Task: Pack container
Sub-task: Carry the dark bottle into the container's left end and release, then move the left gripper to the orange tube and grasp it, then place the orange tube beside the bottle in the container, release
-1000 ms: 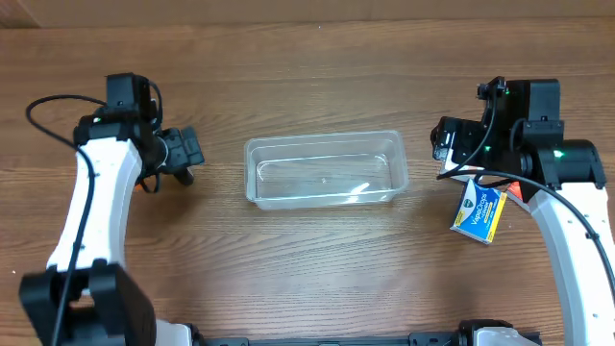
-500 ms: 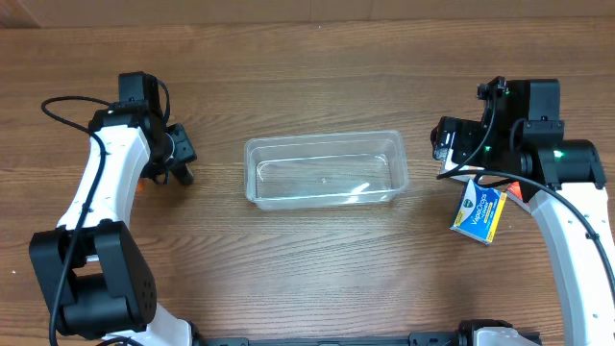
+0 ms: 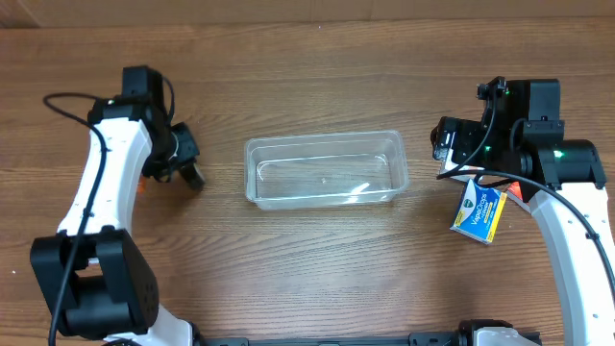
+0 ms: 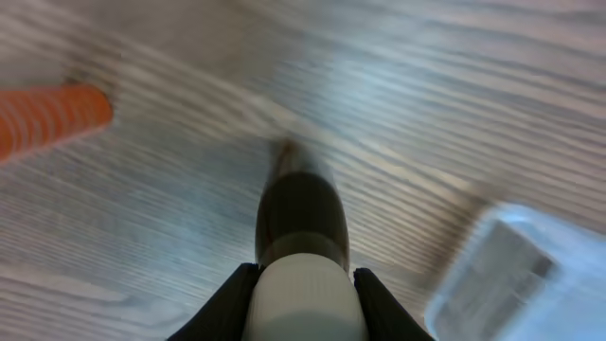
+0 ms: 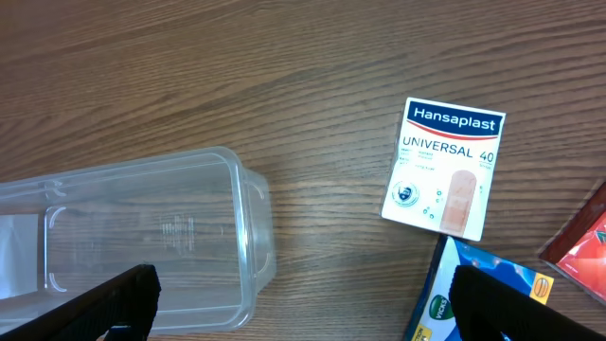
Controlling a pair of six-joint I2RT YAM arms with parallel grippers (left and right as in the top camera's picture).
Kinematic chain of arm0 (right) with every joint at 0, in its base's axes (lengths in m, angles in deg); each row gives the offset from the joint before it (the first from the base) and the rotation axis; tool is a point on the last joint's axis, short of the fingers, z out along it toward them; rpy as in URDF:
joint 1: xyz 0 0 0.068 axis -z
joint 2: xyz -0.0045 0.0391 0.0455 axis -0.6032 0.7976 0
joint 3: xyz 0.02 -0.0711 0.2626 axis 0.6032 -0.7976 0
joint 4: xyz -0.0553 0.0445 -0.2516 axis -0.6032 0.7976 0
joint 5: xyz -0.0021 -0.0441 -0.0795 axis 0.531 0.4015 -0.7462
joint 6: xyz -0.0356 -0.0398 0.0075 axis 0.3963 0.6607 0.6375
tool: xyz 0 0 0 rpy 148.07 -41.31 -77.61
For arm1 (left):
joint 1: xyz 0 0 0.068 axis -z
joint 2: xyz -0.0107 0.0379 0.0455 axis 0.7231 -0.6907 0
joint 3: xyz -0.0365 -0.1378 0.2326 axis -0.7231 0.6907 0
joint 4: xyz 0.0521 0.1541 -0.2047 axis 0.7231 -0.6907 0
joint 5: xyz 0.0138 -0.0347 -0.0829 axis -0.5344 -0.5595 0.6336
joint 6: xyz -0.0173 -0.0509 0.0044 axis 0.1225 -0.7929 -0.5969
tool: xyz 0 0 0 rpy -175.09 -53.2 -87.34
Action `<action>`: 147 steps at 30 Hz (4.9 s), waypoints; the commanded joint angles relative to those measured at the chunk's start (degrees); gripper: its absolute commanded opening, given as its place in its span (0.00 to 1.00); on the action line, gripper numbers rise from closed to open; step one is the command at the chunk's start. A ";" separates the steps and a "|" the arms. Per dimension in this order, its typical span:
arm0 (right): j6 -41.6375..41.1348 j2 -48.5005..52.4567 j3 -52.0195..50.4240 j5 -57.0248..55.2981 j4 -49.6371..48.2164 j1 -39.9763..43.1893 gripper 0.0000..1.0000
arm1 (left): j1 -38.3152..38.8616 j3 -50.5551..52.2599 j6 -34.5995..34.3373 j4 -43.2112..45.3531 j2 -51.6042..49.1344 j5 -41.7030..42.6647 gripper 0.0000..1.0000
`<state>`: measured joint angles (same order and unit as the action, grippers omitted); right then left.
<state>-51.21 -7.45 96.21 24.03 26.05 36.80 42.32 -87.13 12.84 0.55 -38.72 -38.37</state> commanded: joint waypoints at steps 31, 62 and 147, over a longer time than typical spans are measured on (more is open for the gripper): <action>-0.26 -0.15 1.55 0.50 0.26 0.22 1.00 | 25.66 -12.87 -8.26 -4.13 -11.89 -6.03 0.30; -0.04 -0.15 1.55 0.48 0.26 0.22 0.99 | 1.77 -49.66 -11.23 -34.80 -2.78 -13.31 1.00; -0.09 -0.15 1.55 0.52 0.13 0.22 1.00 | 25.20 -5.27 -10.82 -8.04 -1.53 -3.04 0.04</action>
<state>-51.23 -7.45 96.39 24.07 26.46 36.80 67.24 -92.55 2.70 -7.80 -38.33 -41.08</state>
